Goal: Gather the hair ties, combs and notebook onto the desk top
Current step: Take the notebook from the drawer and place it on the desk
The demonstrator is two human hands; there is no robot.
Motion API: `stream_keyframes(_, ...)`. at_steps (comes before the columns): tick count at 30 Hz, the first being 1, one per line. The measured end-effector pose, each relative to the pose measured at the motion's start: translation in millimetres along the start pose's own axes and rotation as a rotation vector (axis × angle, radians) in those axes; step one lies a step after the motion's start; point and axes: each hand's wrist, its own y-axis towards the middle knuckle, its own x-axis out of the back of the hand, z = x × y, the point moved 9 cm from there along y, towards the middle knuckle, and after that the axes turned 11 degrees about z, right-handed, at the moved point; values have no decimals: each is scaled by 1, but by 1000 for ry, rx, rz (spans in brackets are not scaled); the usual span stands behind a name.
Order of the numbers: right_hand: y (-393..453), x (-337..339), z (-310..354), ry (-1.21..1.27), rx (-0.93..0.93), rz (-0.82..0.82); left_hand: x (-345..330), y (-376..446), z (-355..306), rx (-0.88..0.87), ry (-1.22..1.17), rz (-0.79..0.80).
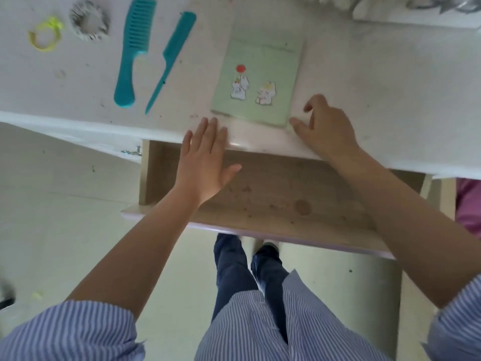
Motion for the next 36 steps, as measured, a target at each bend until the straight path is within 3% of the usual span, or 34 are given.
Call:
stream_keyframes(3,-81,-30,6,-121,312,67,-27,-34,-45,-296,132,-81)
stream_keyframes(4,-103,-56,-3,-236,344,215,-40,-47,-57,-372,158,-82)
stream_keyframes(6,-137,-110,-43,-487,228,608,-65,-63,-73,-464,143,-48)
stream_keyframes(7,-147,-122,-58,-563,162,701,-74,-65,-77,-467,154,-37)
stream_keyframes(8,-149,-123,-64,-577,133,686,-79,-64,-76,-447,182,-38)
stream_keyframes(11,-148,-111,-68,-596,179,438,-78,-60,-69,-380,269,-97)
stream_keyframes(15,-152,-86,-62,-512,208,160,-57,-69,-59,-301,222,-239)
stream_keyframes(18,-147,-54,-65,-483,229,7,-39,-66,-53,-202,225,-224)
stream_keyframes(25,-105,-27,-73,-485,75,160,-11,-26,-52,-74,209,-13)
stream_keyframes(29,-86,-1,-66,-519,95,-42,8,-1,-42,32,114,57)
stream_keyframes(31,-76,12,-63,-550,83,-128,26,10,-49,27,76,-11)
stream_keyframes(36,-63,17,-59,-549,53,-140,48,15,-62,22,129,-70)
